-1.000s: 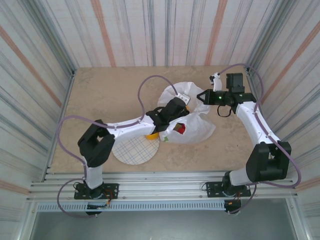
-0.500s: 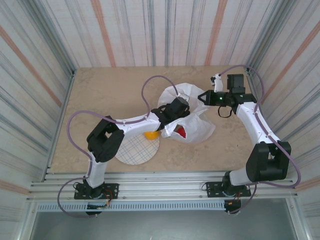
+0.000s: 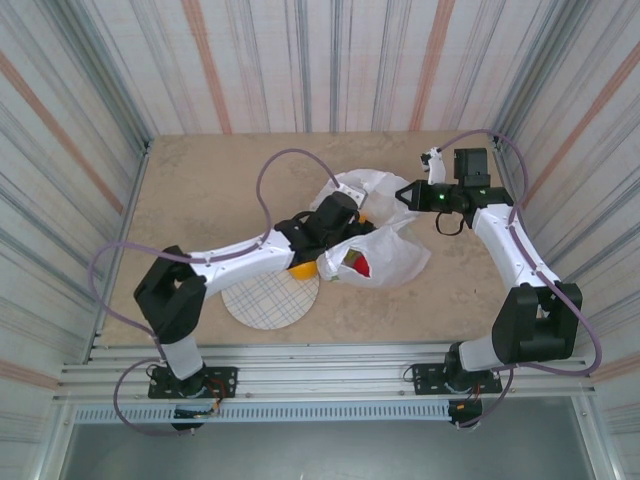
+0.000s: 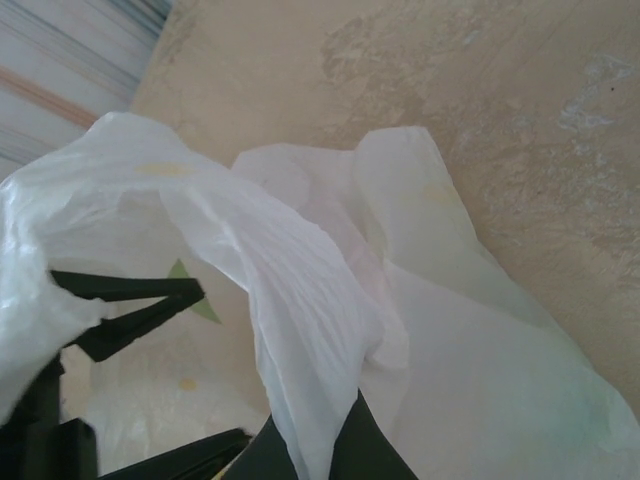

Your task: Place the fruits into the plastic bag

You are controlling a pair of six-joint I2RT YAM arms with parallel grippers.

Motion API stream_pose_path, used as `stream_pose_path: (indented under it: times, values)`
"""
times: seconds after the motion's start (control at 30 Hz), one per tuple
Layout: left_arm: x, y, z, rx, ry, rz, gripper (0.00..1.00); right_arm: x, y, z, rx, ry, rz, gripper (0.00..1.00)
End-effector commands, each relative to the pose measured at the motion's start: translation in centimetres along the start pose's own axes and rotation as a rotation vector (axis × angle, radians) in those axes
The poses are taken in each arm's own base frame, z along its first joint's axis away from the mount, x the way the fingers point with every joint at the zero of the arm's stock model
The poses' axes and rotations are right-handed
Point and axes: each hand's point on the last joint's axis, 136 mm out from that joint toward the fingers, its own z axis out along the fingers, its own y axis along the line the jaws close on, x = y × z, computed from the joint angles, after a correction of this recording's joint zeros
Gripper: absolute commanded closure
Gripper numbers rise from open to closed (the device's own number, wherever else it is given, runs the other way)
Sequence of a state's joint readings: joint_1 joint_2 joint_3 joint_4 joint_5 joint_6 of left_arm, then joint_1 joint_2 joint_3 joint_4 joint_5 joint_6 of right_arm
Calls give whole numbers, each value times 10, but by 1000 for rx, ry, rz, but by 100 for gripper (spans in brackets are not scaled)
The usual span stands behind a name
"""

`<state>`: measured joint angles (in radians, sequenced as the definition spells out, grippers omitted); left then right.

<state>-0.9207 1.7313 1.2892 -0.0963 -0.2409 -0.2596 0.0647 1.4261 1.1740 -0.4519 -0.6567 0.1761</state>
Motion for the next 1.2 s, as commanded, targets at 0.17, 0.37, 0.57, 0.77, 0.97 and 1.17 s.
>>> stream_pose_path:
  times: [0.17, 0.37, 0.57, 0.77, 0.97, 1.17]
  values:
    - [8, 0, -44, 224, -28, -34, 13, -1, 3, -7, -6, -14, 11, 100]
    - [18, 19, -75, 246, -50, -5, 15, -2, 4, -7, -10, -15, 12, 100]
    - [29, 42, -106, 250, -86, -8, 16, -2, 3, -6, -11, -15, 15, 100]
    - [39, 89, -130, 84, -131, -107, 11, -2, 2, -5, -11, -14, 17, 100]
    - [53, 121, -145, -38, -120, -141, 2, -5, 3, -5, -13, -22, 13, 100]
    - [72, 123, -147, -49, -76, -94, 1, -9, 4, -7, -7, -28, 8, 100]
